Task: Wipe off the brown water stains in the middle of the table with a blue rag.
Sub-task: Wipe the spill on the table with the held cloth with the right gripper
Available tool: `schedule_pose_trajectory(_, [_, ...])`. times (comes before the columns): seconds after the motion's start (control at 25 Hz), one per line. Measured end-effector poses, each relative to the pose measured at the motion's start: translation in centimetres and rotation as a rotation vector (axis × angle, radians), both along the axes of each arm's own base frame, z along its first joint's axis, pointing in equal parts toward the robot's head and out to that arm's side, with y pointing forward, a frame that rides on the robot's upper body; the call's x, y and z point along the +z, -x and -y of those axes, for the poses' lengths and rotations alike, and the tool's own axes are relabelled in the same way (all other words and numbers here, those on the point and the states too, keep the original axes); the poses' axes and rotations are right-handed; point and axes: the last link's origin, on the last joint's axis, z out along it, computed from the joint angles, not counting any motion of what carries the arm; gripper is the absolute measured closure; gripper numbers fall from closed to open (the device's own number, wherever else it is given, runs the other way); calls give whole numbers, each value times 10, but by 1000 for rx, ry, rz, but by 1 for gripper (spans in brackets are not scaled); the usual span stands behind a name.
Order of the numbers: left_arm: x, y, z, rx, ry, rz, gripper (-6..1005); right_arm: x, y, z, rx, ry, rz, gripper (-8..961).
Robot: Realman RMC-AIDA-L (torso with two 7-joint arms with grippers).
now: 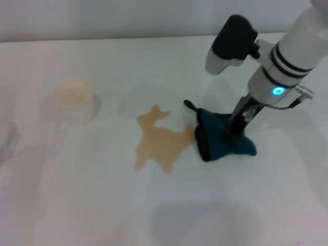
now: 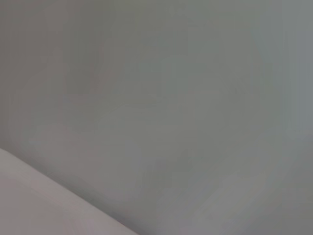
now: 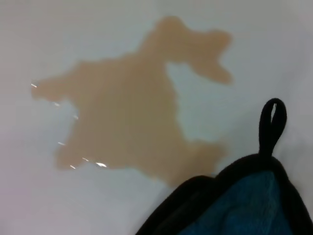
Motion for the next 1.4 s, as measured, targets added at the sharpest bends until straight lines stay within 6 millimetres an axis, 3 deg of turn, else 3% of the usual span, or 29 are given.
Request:
schedule_pose_trajectory(0.4, [1, -2, -4, -10, -2, -5, 108, -28, 10, 16, 28, 44, -107, 852])
schedule_pose_trajectory(1.08, [4, -1, -8, -6, -5, -10, 108, -86, 44, 53, 125, 155, -267, 861])
schedule_pose_trajectory(1.4, [4, -2, -10, -6, -4, -12, 108, -95, 48, 52, 139, 77, -330, 866])
